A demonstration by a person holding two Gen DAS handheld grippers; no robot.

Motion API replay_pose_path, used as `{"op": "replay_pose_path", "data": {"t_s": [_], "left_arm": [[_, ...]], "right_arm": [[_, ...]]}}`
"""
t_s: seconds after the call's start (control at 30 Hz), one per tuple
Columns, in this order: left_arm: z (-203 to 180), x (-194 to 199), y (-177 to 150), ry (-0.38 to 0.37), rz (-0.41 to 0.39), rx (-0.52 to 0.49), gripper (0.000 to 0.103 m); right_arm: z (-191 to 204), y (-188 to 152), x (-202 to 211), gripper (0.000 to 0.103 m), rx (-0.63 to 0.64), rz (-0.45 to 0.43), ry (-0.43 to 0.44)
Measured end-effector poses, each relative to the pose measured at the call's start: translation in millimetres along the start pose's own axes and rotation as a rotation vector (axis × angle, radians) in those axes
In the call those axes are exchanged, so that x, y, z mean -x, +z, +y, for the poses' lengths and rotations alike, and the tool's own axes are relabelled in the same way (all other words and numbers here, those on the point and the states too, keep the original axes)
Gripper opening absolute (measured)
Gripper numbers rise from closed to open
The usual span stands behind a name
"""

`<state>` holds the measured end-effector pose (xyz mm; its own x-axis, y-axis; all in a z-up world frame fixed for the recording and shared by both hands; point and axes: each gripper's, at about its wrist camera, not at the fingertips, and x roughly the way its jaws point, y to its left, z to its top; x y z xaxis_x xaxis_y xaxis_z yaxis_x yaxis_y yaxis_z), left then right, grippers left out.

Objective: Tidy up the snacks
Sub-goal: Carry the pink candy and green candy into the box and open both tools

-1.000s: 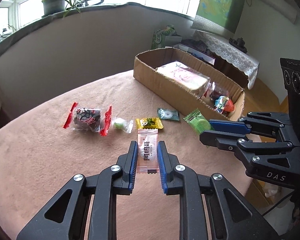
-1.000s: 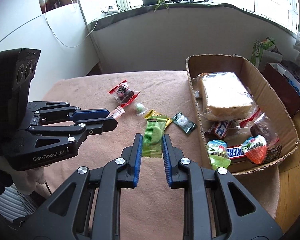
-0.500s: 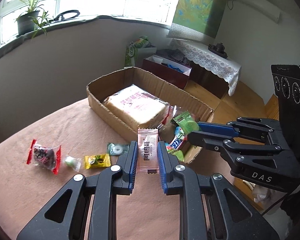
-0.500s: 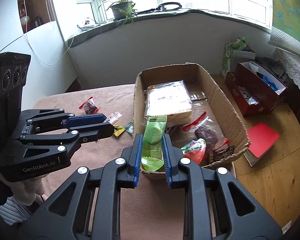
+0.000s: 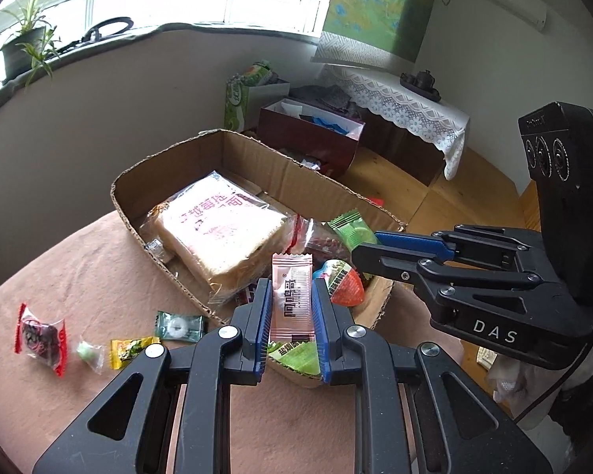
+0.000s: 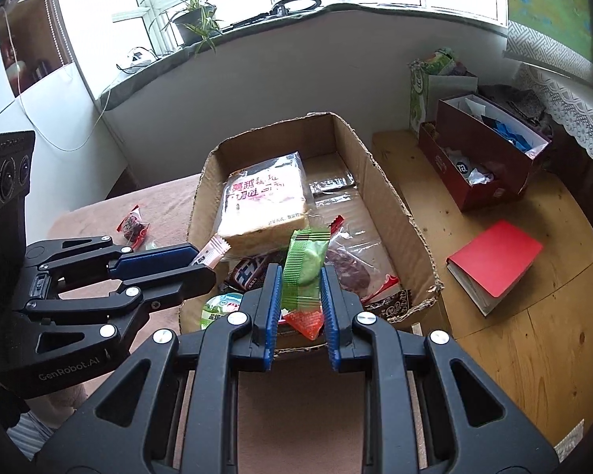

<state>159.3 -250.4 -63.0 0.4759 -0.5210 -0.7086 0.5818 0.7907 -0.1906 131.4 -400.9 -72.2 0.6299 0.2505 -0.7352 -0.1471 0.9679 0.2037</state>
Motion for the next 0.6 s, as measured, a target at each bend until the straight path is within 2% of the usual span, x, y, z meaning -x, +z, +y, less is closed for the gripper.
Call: {"op": "replay_pose_path", "data": {"t_s": [0.13, 0.2, 0.27, 0.33, 0.43, 0.5, 0.6], "left_arm": [[-0.7, -6.8, 2.6, 0.006, 0.01, 0.007, 0.019], [-1.8, -10.4, 2.9, 0.008, 0.021, 0.004, 0.02], [-2.4, -12.0, 3.6, 0.017, 0.02, 0.003, 0.033], [-0.8, -12.3, 4.0, 0.031, 0.019, 0.008, 0.044], [3.5, -10.3, 3.2, 0.036, 0.015, 0.017, 0.044], [7.0, -6.2, 1.9, 0.039, 0.008, 0.024, 0.044], [16.7, 5.6, 0.5, 0.04, -0.007, 0.054, 0.044]], "right_arm": [[-5.3, 0.9, -4.8, 0.024, -0.018, 0.002, -0.003], [-6.6, 1.1, -5.4, 0.042, -0.022, -0.001, -0.009], [-7.8, 2.0, -4.4, 0.052, -0.03, -0.011, -0.017], [-9.0, 2.7, -2.5, 0.053, -0.036, -0.018, -0.023], [-10.0, 3.1, -0.3, 0.058, -0.038, -0.021, -0.03], [-9.3, 3.1, 2.3, 0.067, -0.04, -0.032, -0.037], [-7.7, 3.3, 6.5, 0.067, -0.054, -0.042, -0.027]]}}
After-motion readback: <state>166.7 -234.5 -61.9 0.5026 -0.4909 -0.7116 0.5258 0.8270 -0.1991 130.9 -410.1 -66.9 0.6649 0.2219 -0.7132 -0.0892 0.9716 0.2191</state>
